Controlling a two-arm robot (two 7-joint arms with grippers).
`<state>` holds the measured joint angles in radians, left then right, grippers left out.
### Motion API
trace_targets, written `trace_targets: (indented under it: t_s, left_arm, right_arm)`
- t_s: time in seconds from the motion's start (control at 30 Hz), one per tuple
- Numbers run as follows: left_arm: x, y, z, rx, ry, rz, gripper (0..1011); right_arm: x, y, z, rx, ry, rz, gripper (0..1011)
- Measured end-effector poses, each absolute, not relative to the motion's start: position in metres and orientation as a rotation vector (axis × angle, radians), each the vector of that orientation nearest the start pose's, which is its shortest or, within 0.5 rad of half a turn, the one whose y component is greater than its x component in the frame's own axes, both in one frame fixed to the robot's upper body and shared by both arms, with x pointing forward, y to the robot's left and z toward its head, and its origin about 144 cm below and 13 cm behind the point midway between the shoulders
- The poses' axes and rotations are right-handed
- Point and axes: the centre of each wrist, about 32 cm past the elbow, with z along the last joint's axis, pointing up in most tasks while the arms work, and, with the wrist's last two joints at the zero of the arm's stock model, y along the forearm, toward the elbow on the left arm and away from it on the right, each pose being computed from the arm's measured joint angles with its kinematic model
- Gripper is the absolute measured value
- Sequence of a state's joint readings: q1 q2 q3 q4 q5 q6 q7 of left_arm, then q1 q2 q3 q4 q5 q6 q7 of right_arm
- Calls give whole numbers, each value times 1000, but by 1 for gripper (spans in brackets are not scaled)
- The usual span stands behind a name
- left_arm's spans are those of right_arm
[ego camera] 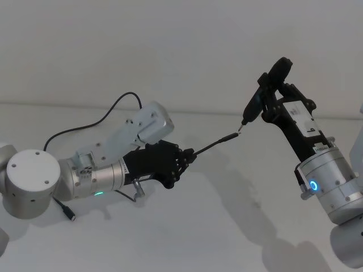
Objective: Pick up the data cable with the one hand.
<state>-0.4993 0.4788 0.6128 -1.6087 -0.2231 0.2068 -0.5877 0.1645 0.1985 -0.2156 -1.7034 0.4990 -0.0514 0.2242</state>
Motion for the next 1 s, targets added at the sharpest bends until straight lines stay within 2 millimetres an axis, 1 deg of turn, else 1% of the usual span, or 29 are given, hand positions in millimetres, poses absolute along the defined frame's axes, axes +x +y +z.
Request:
trace_targets:
  t_s: [1.0]
  left_arm:
    - [531, 192, 1268, 325, -294, 496, 42]
  right_arm:
    - [488, -210, 1230, 414, -14, -1062, 268]
